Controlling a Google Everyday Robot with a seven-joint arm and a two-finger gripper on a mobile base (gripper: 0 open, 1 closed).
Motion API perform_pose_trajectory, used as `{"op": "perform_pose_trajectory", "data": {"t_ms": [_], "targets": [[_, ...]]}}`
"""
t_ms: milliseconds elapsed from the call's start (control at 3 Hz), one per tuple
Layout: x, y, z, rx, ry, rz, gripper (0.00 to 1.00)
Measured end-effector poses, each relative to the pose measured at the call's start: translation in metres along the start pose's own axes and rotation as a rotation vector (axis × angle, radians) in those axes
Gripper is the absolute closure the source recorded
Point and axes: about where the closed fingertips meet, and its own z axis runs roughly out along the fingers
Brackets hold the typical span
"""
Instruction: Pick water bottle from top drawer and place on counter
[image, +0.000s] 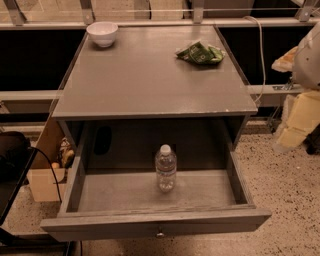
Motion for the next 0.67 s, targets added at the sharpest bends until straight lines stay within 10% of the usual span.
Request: {"op": "perform_pose_trajectory", "data": {"t_ms": [667], "targets": [[-0.009,0.005,0.045,-0.002,-0.081,0.014,0.00]]}}
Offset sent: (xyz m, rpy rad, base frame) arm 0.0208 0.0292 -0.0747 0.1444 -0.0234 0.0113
